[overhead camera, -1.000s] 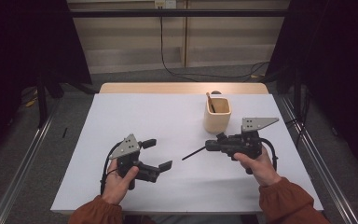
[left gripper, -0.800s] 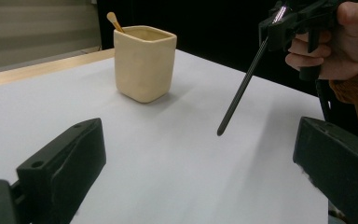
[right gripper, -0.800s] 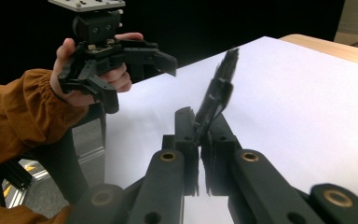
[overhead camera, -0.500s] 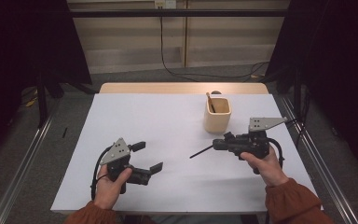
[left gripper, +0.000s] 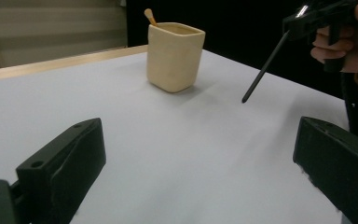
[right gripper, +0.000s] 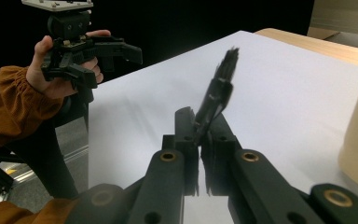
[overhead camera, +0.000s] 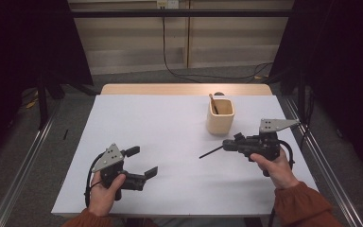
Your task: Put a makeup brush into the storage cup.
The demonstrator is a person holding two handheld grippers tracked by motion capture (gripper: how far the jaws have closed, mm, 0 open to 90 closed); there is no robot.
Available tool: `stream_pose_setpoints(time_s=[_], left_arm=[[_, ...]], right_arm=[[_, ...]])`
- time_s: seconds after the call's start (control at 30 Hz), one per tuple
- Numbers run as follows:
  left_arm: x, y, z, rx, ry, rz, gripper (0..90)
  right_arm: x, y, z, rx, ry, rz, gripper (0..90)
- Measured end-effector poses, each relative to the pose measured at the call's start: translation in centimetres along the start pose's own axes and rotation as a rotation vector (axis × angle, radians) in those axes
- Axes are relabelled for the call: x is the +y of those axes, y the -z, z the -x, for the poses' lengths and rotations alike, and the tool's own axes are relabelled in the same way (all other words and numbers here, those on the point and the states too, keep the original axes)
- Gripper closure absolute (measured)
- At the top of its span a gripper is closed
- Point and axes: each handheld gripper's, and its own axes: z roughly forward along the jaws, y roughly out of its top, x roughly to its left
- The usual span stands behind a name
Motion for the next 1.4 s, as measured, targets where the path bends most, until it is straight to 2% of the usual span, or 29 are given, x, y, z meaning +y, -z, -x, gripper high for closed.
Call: stream_pose_setpoints(time_s=[0.07,0.1,0.3,0.43,0.67,0.8,0.87,1.4], left_arm=[[-0.3,0.2,-0.1,0.012,0.0,-0.006,2.2],[-0.4,0.3,-0.2,0.005,0.0,-0.018,2.2],[-1.0,1.0,-0.6,0.025,0.012,-0.01,2.2],[-1.1,1.7,-0.8,0.045,0.03,0.012,2.3],[-1.7,2.9,-0.7,0.076,0.029,0.01,2.2],[-2.0,3.3,-0.7,0.09,0.043,0.017,2.3],[-2.0,3.1,-0.7,0.09,0.029,0.012,2.2],[-2.0,3.1,-0.8,0.085,0.01,-0.003,2.2]], right_arm=[[0.0,0.3,0.1,-0.006,-0.002,0.001,85.4],[-0.1,0.4,0.1,-0.008,-0.002,0.002,85.4],[-0.5,0.8,0.4,-0.026,-0.016,-0.005,85.4],[-0.5,1.2,0.5,-0.032,-0.021,-0.001,85.4],[-0.6,2.0,1.0,-0.035,-0.028,-0.003,85.3],[-0.5,2.5,1.1,-0.047,-0.028,-0.003,85.4],[-0.4,2.7,1.2,-0.052,-0.029,0.0,85.3],[1.2,3.1,2.4,-0.091,-0.022,-0.008,85.3]])
